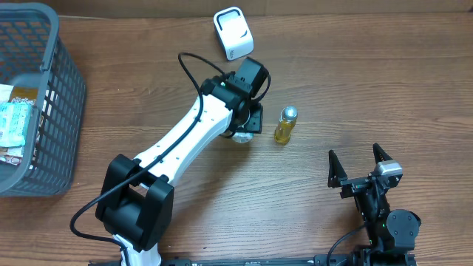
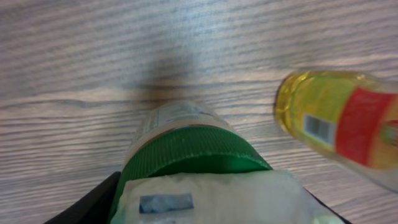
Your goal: Scan the item barcode
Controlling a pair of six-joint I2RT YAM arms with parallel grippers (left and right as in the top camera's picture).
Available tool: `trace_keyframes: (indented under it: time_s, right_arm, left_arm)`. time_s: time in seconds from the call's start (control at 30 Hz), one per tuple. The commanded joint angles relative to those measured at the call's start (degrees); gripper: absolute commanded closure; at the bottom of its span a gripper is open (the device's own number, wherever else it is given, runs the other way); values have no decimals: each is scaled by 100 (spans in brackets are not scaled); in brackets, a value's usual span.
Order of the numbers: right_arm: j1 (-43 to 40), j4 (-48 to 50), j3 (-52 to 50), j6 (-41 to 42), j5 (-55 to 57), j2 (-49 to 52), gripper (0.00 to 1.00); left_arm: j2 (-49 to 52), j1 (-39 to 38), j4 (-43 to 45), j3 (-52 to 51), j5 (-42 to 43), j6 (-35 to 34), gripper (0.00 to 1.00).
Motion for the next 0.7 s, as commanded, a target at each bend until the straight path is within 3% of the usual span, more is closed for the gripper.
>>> trace_keyframes:
  time_s: [0.0,0.67]
  right_arm:
    - [-17,33,-61,17,-26,-42,0]
    - [-17,33,-61,17,-28,-42,0]
  left_arm:
    - [-153,28,192,-179,120,90,53]
    - [-94,28,299,-297,114,-39,46]
